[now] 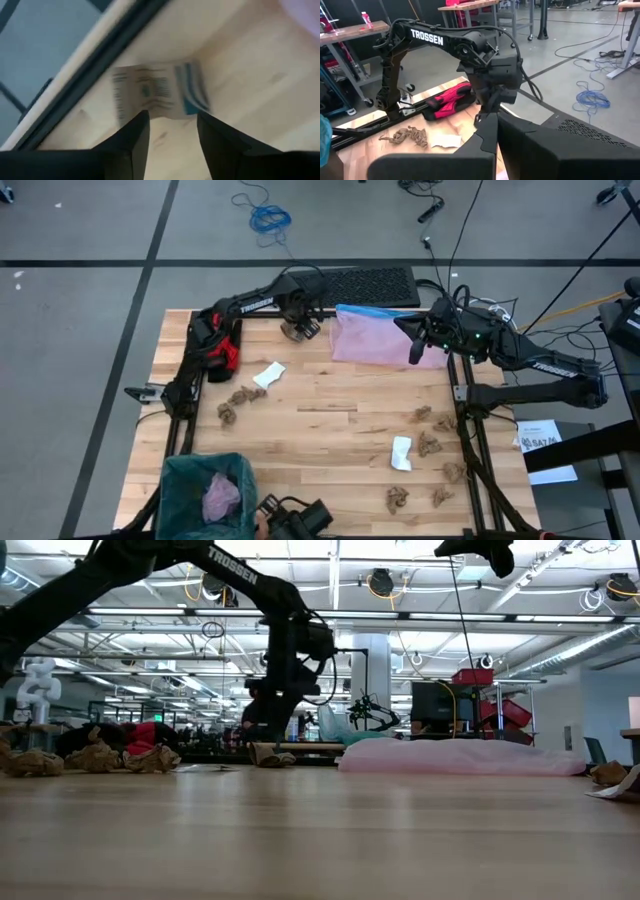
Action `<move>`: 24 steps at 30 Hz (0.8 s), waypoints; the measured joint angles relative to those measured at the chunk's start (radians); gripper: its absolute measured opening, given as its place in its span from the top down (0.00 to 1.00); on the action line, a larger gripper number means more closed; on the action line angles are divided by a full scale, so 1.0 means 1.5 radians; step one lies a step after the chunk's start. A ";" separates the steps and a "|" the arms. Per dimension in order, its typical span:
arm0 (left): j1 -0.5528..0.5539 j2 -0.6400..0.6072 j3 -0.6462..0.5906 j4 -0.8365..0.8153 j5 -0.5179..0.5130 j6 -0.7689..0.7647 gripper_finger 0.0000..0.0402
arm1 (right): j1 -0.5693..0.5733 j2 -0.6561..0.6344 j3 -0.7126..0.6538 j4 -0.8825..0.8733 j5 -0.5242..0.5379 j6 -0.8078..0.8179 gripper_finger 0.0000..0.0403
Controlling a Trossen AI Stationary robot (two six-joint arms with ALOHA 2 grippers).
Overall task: Place trash/remove bag and relplace
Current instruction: Put the cardboard coffee sleeve into the black trash bin
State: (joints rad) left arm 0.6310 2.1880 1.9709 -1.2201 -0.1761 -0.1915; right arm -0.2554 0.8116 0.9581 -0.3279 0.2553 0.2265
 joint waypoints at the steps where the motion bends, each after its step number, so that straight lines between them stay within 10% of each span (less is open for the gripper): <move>1: 0.007 0.000 0.000 0.000 -0.004 -0.014 0.58 | 0.000 0.000 0.000 0.000 0.000 0.000 1.00; 24: 0.082 0.046 0.000 -0.002 0.067 -0.059 0.56 | 0.000 0.000 0.000 0.002 0.000 0.003 1.00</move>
State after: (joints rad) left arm 0.7532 2.2577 1.9713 -1.2224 -0.0759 -0.2803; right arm -0.2554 0.8116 0.9581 -0.3253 0.2554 0.2313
